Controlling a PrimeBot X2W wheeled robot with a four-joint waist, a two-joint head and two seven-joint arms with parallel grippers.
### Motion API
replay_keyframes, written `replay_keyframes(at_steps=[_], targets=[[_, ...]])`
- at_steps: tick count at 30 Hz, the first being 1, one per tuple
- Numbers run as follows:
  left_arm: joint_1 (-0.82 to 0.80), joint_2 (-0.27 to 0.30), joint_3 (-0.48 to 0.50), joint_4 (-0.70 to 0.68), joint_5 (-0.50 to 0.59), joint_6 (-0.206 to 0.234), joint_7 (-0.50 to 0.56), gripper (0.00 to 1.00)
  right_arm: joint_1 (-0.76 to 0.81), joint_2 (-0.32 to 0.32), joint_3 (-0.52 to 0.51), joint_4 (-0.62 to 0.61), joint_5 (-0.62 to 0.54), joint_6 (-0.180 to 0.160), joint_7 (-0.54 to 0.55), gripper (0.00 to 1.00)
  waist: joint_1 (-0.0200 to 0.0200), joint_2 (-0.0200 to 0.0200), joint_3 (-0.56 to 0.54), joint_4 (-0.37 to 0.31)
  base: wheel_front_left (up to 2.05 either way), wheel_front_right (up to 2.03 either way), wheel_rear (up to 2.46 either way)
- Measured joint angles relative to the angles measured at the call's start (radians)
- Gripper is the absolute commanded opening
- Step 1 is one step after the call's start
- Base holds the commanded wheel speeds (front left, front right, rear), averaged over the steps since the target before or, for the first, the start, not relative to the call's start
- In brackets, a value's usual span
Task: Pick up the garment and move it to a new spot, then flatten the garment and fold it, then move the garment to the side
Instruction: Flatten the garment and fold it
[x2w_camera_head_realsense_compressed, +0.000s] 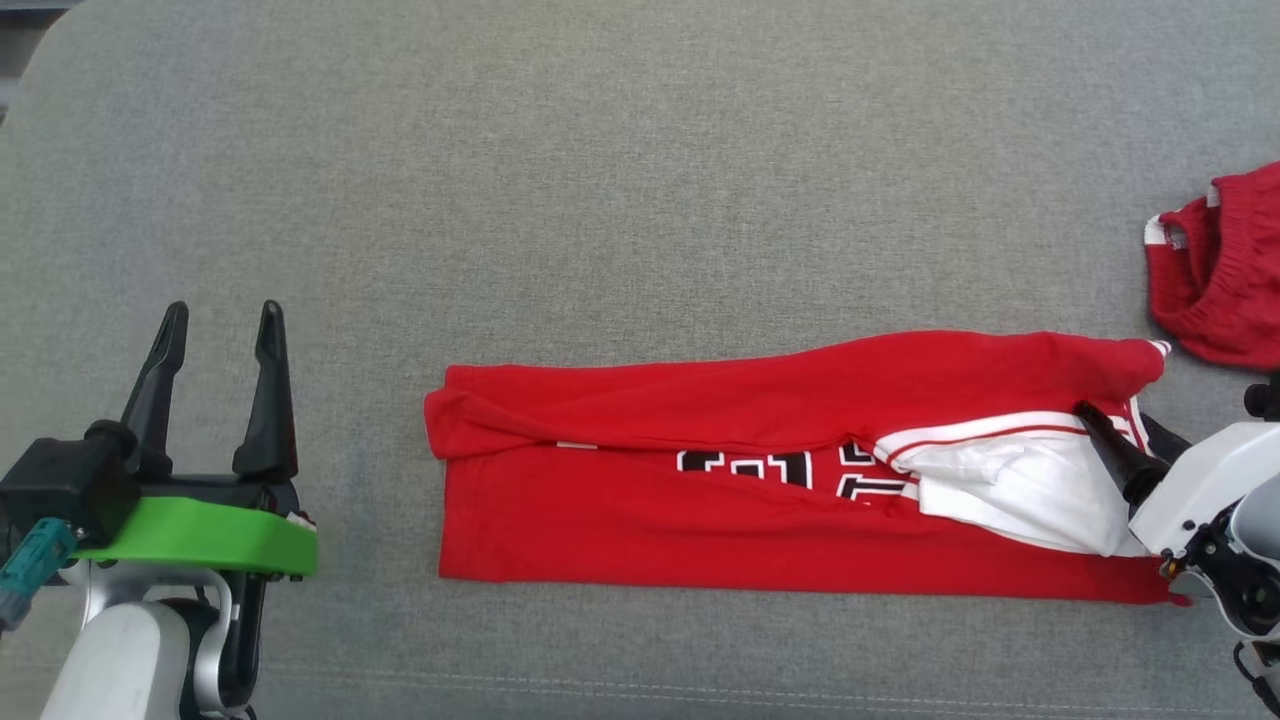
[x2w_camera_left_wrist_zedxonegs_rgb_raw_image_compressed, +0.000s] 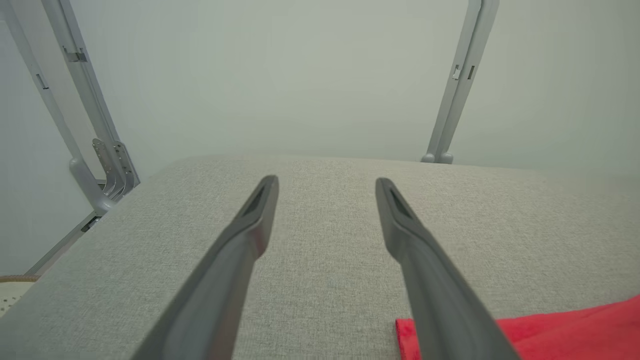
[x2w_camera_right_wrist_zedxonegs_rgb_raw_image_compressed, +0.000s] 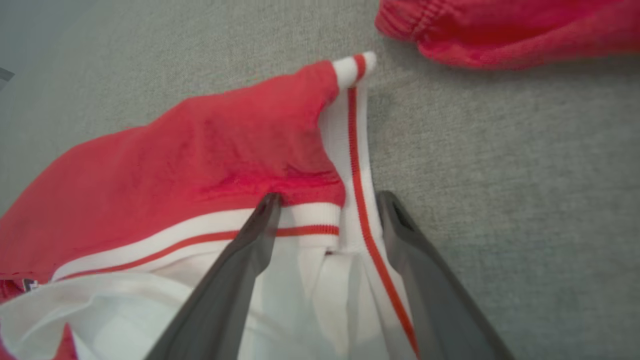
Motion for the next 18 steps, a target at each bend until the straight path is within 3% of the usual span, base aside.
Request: replay_keyframes(at_steps=[2, 4, 5, 7, 13, 16, 18], targets=[[0.011, 0.000, 0.010, -0.006, 0.000, 0.001, 0.000, 1.00, -0.023, 0.004, 0.002, 0.018, 0.010, 0.009, 0.020, 1.00, 0.0000, -0.0001, 0.004, 0.010, 0.00, 0.00, 0.00], [0.020, -0.005, 0.011, -0.012, -0.007, 0.001, -0.003, 1.00, -0.038, 0.015, -0.002, 0.029, 0.040, 0.018, 0.035, 0.29, 0.0000, -0.0001, 0.008, 0.014, 0.00, 0.00, 0.00], [0.022, -0.011, 0.010, -0.013, -0.010, 0.001, -0.005, 1.00, -0.043, 0.021, -0.004, 0.033, 0.061, 0.030, 0.045, 0.00, 0.0000, 0.0000, 0.008, 0.015, 0.00, 0.00, 0.00], [0.022, -0.016, 0.010, -0.015, -0.011, 0.001, -0.012, 1.00, -0.049, 0.035, -0.005, 0.039, 0.111, 0.057, 0.070, 0.00, 0.0000, 0.0000, 0.005, 0.014, 0.00, 0.00, 0.00], [0.037, -0.019, 0.040, -0.016, -0.025, 0.007, -0.018, 1.00, -0.079, 0.073, -0.057, 0.037, 0.193, 0.089, 0.091, 0.00, 0.0000, 0.0000, -0.016, -0.001, 0.00, 0.00, 0.00], [0.043, -0.021, 0.030, -0.018, -0.035, 0.008, -0.022, 1.00, -0.091, 0.026, -0.106, 0.041, 0.217, 0.086, 0.107, 0.00, 0.0000, 0.0000, -0.030, -0.012, 0.00, 0.00, 0.00], [0.047, -0.022, 0.016, -0.018, -0.035, 0.008, -0.022, 1.00, -0.084, -0.031, -0.144, 0.070, 0.229, 0.067, 0.126, 0.00, 0.0000, 0.0000, -0.041, -0.018, 0.00, 0.00, 0.00]])
